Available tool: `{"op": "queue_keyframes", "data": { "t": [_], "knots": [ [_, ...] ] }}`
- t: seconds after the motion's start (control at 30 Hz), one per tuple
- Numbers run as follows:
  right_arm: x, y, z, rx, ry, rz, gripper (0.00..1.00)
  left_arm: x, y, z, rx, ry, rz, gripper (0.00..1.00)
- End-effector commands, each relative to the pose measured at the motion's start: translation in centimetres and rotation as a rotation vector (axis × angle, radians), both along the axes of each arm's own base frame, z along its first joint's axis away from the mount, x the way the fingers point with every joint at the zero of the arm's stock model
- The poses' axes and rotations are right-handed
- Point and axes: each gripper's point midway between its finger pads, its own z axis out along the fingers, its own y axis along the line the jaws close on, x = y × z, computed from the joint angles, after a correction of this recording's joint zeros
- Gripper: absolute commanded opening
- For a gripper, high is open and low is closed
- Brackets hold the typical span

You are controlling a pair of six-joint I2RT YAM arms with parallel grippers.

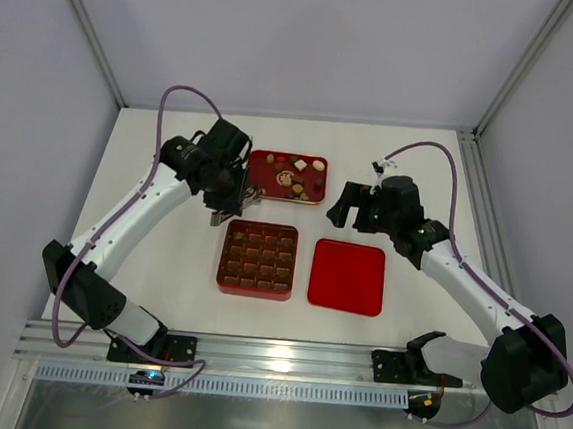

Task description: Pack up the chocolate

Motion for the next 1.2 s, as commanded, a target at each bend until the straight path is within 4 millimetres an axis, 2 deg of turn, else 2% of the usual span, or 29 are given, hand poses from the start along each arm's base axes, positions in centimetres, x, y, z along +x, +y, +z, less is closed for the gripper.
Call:
{"op": "queue_keyframes", "data": {
  "t": [0.0, 0.17, 0.47, 0.87, 1.17],
  "knots": [
    [0.3, 0.1, 0.8, 0.023, -0.033, -0.017, 1.0, -2.1, -0.2, 1.2, -0.057, -0.015, -0.024, 0.3],
    [0.3, 0.1, 0.8, 0.026, -0.029, -0.024, 1.0, -4.1, -0.5, 0.3, -0.068, 0.016, -0.059, 0.31],
    [0.4, 0.0, 0.8, 0.019, -0.028, -0.025, 1.0, -5.5, -0.4, -1.4, -0.069, 0.044, -0.06, 0.31],
    [0.5, 0.2, 0.6, 0.022, -0.024, -0.023, 1.0, -6.0, -0.2, -2.6, -0.043, 0.058, -0.055, 0.34],
    [0.5, 0.2, 0.5, 0.024, -0.021, -0.021, 1.0, -5.7, 0.4, -2.5, -0.011, 0.04, -0.04, 0.41]
  ]
}}
